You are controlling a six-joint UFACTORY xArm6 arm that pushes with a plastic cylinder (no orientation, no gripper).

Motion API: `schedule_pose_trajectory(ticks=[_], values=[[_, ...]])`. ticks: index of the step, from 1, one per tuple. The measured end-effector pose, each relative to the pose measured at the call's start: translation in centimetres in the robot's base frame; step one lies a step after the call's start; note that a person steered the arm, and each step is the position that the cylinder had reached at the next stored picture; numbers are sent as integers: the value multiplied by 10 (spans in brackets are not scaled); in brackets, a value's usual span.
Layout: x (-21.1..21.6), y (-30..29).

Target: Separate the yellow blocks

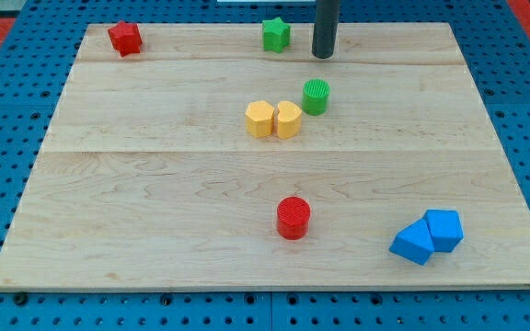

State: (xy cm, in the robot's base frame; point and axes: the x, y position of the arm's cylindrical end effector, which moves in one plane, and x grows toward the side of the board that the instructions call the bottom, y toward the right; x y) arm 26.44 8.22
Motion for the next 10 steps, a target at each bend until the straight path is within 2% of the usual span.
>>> schedule_pose_trajectory(ticks=[2,3,4,5,6,7,8,9,10], values=[[24,9],[72,16],[133,51],[182,-38],[168,-95],[119,-72],[110,-7],[118,41],[168,13]])
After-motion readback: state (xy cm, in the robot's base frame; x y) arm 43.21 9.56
